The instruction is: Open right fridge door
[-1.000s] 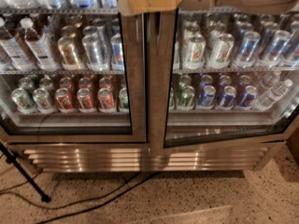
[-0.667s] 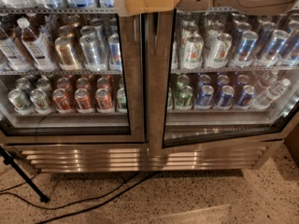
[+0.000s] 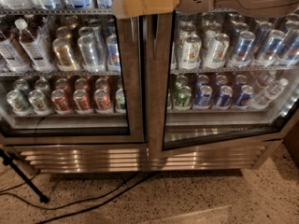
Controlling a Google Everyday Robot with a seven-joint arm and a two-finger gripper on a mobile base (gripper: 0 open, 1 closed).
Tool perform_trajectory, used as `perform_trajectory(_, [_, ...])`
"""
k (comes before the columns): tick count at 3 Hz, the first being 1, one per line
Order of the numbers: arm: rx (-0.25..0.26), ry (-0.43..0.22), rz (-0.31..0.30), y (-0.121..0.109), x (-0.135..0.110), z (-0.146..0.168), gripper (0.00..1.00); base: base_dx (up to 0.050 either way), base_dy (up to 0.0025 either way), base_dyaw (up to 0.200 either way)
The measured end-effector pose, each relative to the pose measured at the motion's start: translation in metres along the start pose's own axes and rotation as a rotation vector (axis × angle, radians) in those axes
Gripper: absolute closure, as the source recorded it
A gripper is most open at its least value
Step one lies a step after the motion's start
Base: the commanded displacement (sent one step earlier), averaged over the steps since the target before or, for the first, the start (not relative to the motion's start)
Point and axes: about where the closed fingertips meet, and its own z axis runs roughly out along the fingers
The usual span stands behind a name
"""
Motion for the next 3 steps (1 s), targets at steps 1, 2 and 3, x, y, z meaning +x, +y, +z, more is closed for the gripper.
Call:
perform_trajectory(1, [0.0,0.0,0.0,0.002,0.002,-0.001,0.0,0.0,0.0,0.0])
perform_trajectory(2, [0.022,0.007,0.011,0.011,0.002,-0.006,0.0,0.0,0.0,0.0])
perform_trajectory(3, [0.022,0.007,0.011,0.012,0.003,-0.007,0.0,0.0,0.0,0.0])
